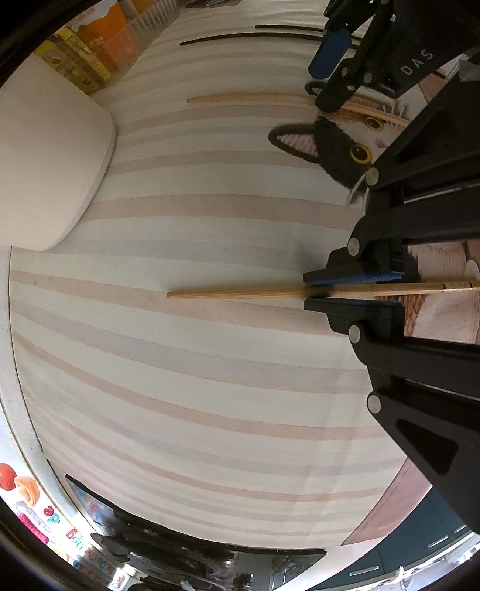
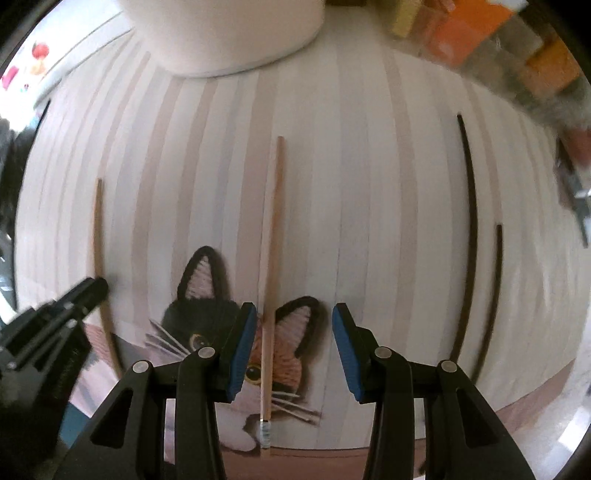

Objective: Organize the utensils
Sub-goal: 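Grasp a wooden chopstick with the left tool while the right grasps another wooden one, then lift both wooden chopsticks and carry them over the holder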

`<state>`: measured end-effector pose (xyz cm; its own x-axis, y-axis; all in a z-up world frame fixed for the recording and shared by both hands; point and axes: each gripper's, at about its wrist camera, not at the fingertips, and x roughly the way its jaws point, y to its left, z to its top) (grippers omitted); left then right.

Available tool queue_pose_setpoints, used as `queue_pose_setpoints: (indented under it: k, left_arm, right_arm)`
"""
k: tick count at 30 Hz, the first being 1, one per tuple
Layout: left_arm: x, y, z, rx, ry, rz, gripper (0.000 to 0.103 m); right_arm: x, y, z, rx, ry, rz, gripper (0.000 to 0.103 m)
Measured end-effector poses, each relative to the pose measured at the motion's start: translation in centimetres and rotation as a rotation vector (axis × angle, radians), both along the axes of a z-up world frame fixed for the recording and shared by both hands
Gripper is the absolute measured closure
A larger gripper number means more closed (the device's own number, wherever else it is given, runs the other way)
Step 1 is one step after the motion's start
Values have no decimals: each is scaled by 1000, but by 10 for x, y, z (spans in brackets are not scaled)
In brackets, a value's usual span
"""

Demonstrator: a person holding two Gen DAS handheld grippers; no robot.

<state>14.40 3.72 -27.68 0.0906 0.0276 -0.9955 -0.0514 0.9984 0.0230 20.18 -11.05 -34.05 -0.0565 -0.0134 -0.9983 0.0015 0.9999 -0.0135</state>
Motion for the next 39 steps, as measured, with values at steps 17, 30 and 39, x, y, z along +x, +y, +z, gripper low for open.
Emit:
queue_pose_setpoints:
  k: [17,30,39]
  left_arm:
    - [3,-10,-9,3,-3,-11,98]
    - [7,-6,-7,-14,7,-14,98]
    - [17,-16,-9,-14,9,-48,98]
  right_arm:
    - [23,-14,-1,-73,14,117,94]
    - [38,-20,-6,-40,32,88,93]
    - [24,-30,-14,12,47,45,93]
